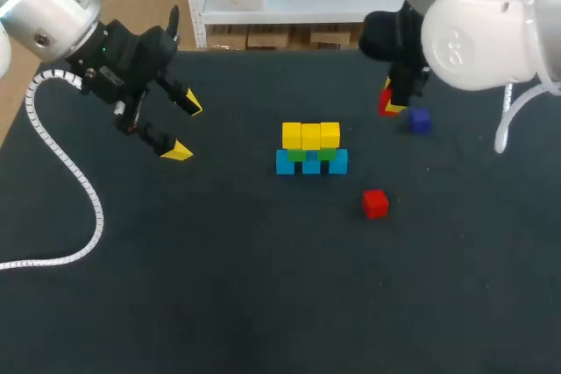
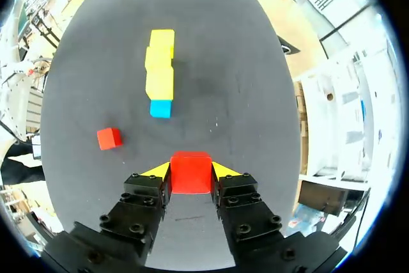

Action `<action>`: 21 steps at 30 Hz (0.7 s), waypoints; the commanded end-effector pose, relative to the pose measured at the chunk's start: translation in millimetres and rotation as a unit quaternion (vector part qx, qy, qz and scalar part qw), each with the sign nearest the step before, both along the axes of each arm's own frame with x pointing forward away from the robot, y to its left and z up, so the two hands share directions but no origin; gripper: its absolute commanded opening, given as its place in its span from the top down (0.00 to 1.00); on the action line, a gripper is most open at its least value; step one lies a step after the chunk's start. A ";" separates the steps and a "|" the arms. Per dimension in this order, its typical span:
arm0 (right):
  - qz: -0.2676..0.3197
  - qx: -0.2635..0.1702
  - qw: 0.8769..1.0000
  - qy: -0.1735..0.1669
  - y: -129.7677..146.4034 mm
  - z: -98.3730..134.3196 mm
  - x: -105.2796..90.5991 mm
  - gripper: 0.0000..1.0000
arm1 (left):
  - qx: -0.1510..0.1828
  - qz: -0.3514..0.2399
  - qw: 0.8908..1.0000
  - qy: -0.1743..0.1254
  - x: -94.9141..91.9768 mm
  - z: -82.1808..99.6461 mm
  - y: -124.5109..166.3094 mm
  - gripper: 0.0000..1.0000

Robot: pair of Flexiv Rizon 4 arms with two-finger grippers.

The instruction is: Place the blue cubes, place green cubes on the blue cubes, place the yellow cubes on the green cubes, then place the red cubes on the yellow cubes, and place purple cube on the red cubes.

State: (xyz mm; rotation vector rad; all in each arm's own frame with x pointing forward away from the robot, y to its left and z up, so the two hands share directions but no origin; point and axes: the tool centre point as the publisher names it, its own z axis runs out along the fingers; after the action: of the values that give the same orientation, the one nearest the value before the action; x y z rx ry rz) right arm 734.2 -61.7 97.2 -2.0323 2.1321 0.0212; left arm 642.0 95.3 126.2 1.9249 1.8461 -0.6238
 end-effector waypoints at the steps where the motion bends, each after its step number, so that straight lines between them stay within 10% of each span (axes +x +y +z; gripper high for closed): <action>1: 0.003 -0.011 1.000 0.007 25.0 4.5 1.5 1.00 | -0.001 -0.001 1.000 -0.001 0.4 -0.2 0.5 0.00; 21: 0.011 0.000 1.000 0.022 88.8 11.4 -14.4 1.00 | -0.001 -0.001 1.000 -0.001 0.4 -0.2 0.5 0.00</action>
State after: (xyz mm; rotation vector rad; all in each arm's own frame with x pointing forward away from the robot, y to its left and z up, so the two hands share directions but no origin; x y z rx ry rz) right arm 722.2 23.4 107.7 -2.0742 2.1319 0.0814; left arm 642.0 95.3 126.3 1.9249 1.8460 -0.6238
